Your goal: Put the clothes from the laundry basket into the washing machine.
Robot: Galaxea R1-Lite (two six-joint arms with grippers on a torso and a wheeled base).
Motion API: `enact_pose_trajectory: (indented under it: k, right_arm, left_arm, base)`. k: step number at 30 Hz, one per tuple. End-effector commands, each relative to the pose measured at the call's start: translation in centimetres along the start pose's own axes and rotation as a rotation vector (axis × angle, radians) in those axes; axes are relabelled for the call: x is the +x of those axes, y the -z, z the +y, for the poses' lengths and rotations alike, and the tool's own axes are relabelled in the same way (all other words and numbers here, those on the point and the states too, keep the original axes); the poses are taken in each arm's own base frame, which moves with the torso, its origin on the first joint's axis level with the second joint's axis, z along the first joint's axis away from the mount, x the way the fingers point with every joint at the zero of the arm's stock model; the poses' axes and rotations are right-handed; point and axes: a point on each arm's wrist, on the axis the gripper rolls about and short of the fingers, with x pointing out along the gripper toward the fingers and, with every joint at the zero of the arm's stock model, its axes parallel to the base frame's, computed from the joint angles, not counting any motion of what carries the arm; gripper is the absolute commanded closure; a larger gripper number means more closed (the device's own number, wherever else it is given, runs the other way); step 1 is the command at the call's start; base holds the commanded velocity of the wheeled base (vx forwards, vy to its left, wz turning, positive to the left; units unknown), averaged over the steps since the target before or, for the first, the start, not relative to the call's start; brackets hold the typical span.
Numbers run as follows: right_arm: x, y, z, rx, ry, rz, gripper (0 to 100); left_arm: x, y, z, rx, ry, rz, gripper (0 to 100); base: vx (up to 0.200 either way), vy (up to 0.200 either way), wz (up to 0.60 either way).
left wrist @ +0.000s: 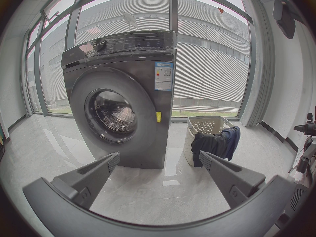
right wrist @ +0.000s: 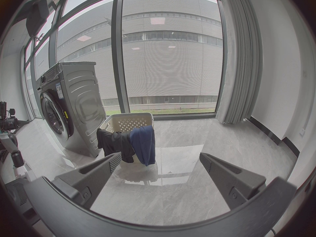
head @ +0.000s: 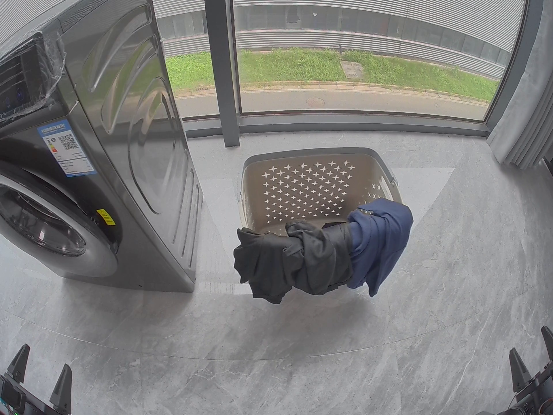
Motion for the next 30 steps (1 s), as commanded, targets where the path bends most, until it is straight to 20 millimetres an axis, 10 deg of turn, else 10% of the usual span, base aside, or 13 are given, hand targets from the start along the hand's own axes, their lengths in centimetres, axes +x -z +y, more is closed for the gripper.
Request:
enact_pose_trajectory:
  k: [1, 30]
  right_arm:
    - [0.01, 0.48, 0.0, 0.0, -0.001, 0.002, 0]
    - [0.01, 0.48, 0.0, 0.0, -0.002, 0.002, 0]
  left_arm:
    - [0.03, 0.52, 0.03, 0.0, -0.002, 0.004, 0]
    - [0.03, 0.53, 0.02, -0.001, 0.0, 0.005, 0]
  base:
    - [0.0, 0.2, 0.0]
    - [0.0, 0.166, 0.0]
